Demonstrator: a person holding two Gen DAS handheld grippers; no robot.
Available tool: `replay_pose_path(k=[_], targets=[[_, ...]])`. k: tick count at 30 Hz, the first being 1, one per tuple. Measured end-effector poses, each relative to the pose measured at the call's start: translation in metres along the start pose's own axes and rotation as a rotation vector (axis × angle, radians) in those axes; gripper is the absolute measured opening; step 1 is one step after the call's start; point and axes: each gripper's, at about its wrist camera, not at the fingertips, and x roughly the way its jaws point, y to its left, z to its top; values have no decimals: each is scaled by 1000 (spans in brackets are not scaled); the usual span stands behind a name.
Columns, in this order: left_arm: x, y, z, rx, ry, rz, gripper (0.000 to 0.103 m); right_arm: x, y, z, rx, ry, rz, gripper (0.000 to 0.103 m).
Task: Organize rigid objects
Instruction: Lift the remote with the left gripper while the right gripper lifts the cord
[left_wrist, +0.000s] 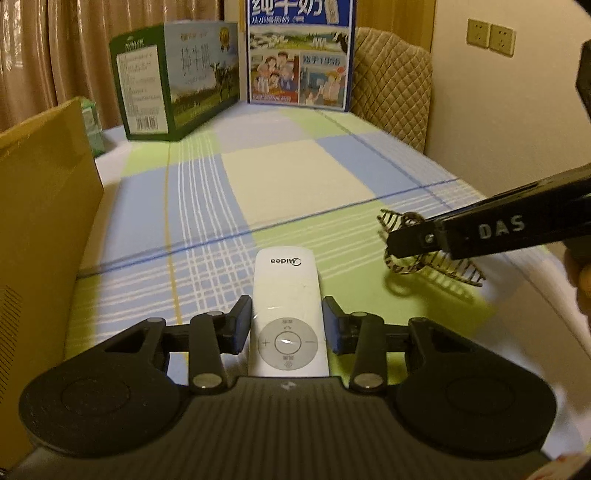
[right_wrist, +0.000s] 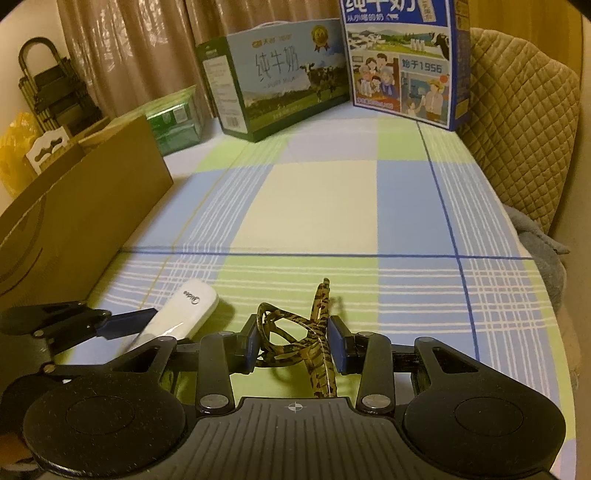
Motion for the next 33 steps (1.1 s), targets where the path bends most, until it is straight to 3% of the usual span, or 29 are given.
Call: replay_pose_path(k=[10, 22, 33], targets=[[-43, 2, 7, -6, -48, 28, 35, -14, 11, -1, 15, -61, 10, 35], [-168, 14, 7, -84, -116, 85, 35, -84, 76, -54, 98, -78, 24, 35], [-252, 51, -15, -219, -175, 157, 35, -130, 154, -54, 42, -113, 97, 35]])
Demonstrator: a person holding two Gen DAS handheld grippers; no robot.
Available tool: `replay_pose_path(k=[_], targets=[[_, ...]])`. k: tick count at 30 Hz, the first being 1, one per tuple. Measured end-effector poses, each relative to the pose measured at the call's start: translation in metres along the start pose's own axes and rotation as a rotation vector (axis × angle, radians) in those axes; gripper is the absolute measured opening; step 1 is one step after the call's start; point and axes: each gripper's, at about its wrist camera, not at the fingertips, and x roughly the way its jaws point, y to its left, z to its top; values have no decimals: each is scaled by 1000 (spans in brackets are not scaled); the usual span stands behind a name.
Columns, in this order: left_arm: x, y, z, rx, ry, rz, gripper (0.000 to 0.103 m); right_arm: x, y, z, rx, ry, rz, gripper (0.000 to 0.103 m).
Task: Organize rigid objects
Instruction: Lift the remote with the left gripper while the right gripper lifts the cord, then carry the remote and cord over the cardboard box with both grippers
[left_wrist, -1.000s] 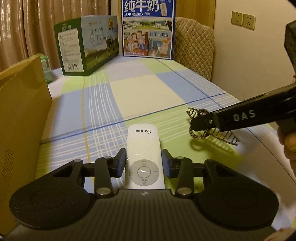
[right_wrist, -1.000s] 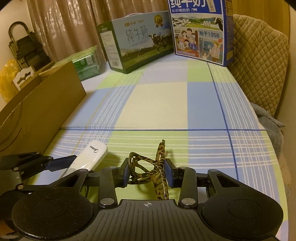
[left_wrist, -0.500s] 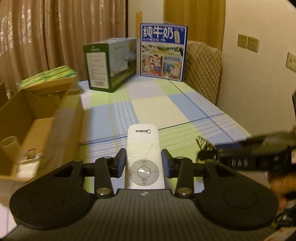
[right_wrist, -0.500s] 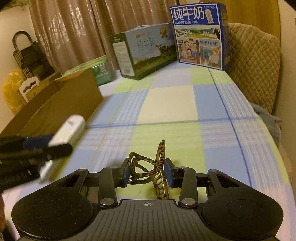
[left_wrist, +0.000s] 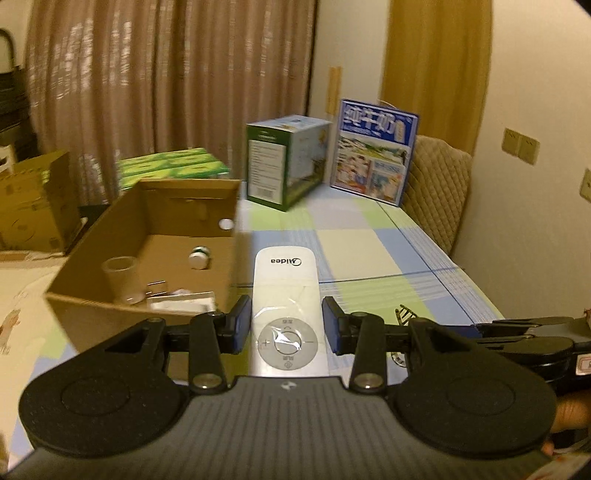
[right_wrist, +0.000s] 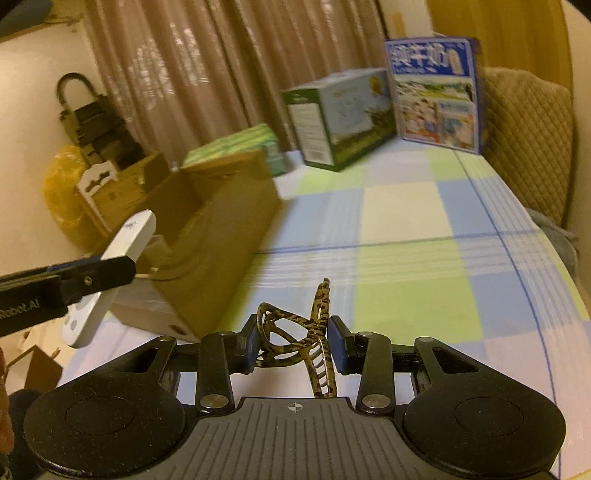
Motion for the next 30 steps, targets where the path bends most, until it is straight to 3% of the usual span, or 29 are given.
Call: replay_pose_path(k=[10, 30], targets=[[-30, 38, -1, -53, -15, 40, 35, -2, 56, 10, -86, -15, 48, 35], [-40, 92, -4, -85, -6, 83, 35, 24, 102, 29, -176, -3, 105, 35]])
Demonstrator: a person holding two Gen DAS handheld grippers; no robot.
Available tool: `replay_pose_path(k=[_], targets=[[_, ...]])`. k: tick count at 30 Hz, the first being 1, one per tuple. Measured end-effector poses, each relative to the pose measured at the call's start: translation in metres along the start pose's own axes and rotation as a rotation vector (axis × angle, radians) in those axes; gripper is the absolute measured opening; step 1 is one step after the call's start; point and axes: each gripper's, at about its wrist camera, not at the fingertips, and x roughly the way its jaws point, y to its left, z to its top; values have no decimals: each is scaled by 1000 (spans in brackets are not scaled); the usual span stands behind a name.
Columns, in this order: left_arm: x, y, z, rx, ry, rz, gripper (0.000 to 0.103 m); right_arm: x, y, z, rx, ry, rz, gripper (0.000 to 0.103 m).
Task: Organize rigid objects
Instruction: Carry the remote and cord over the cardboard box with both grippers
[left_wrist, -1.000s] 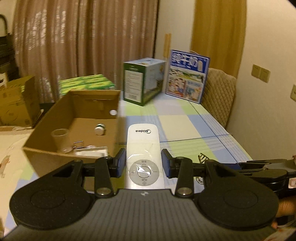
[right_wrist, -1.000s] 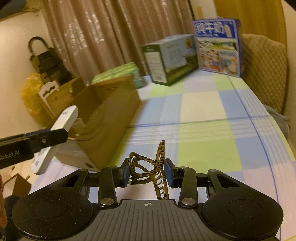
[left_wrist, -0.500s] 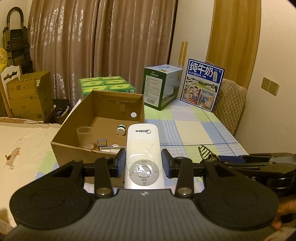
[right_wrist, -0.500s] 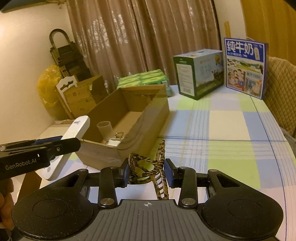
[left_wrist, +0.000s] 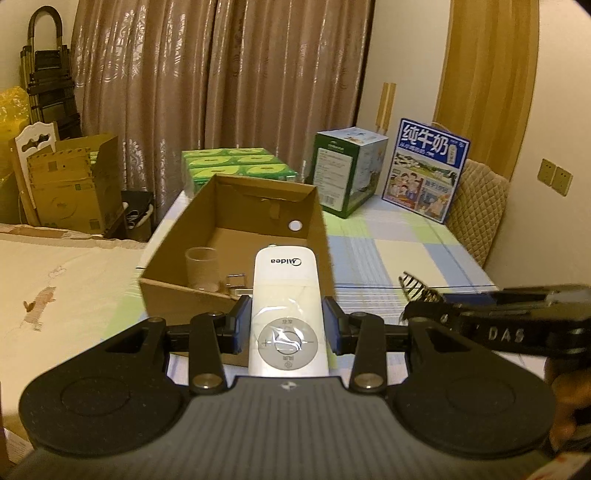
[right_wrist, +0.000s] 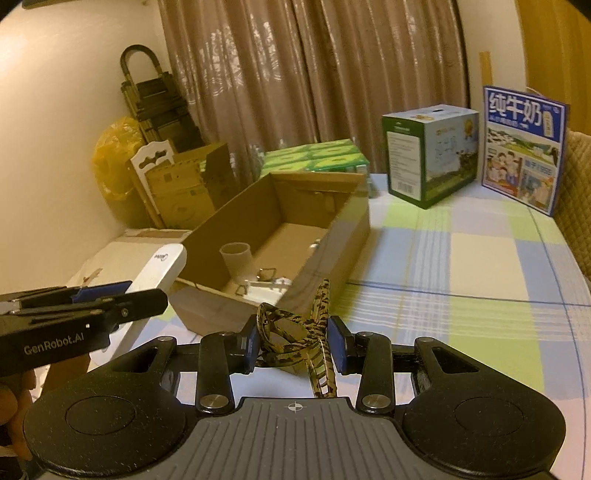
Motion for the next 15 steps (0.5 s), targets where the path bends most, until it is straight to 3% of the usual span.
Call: replay_pose_path(k=[9, 15], targets=[[27, 45, 26, 61, 3, 75, 35, 42, 9, 37, -34, 5, 37, 35], [65, 71, 61, 108, 21, 61, 35, 81, 12, 68, -44, 8, 50, 35]])
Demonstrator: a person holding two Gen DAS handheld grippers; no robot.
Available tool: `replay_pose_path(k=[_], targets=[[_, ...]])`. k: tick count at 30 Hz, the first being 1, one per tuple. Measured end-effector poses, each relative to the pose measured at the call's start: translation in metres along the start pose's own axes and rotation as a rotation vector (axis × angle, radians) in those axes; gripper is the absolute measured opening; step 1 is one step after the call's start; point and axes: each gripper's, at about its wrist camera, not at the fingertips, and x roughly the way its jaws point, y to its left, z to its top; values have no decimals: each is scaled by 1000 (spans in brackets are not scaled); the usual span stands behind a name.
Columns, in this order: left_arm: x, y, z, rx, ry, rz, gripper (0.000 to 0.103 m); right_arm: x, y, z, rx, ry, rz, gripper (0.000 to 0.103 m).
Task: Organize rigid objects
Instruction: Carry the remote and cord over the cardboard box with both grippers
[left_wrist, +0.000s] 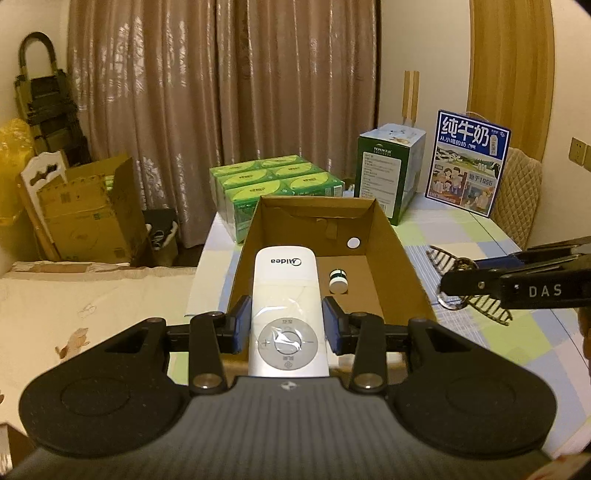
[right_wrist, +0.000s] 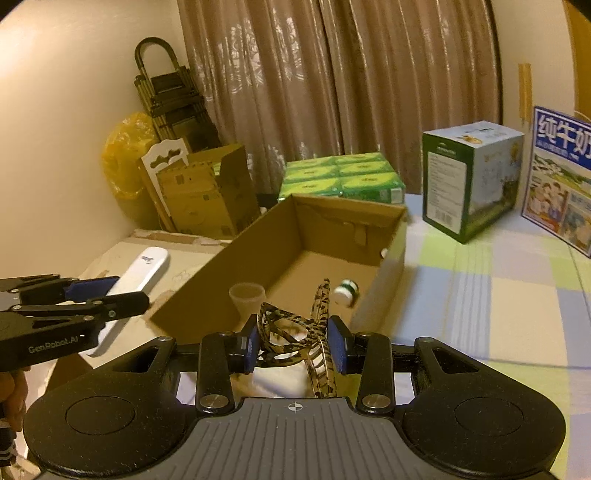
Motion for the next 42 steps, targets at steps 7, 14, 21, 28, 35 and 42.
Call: replay_pose_path(k=[7, 14, 21, 28, 35, 42], targets=[[46, 2, 8, 23, 51, -34, 35, 41, 0, 16, 1, 27, 12, 35], [67, -4, 7, 49, 78, -46, 35, 63, -3, 18, 7, 53, 14, 35], [79, -3, 7, 66, 94, -51, 35, 73, -6, 17, 11, 69, 7, 35], [89, 3, 6, 82, 108, -53, 35, 83, -9, 18, 22, 78, -1, 35], [101, 4, 5, 118, 134, -67, 35, 91, -11, 21, 30, 80, -8, 35], [115, 2, 1, 135, 160, -91, 35, 98, -13, 21, 36, 86, -9, 35]])
